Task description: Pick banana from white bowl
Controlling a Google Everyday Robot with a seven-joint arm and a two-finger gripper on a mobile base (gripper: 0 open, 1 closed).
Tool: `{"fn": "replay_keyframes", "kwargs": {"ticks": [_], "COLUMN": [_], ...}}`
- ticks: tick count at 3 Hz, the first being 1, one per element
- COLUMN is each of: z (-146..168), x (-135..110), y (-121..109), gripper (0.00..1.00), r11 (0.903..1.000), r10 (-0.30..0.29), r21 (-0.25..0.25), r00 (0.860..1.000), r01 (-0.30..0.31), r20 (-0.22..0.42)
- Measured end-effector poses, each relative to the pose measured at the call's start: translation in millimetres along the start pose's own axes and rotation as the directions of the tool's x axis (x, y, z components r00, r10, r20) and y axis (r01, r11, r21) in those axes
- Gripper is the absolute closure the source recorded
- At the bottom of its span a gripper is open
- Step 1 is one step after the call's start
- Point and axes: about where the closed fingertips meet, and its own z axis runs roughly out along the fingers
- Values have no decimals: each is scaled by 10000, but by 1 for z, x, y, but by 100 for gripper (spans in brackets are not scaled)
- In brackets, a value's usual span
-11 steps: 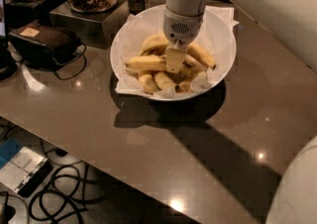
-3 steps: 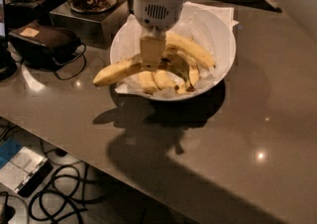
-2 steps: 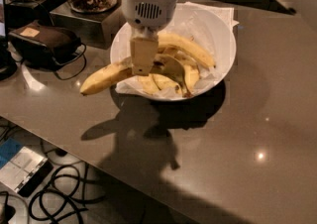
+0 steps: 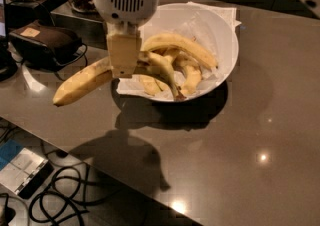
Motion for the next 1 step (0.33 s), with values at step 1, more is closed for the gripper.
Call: {"fn": "replay_keyframes", "kwargs": {"ticks": [1], "z": [-1], "x": [-1], "y": [1], "gripper": [100], "r11": [10000], "r10": [-33], "r21": [10], "r00": [10000], "r01": [33], "r20": [15]}}
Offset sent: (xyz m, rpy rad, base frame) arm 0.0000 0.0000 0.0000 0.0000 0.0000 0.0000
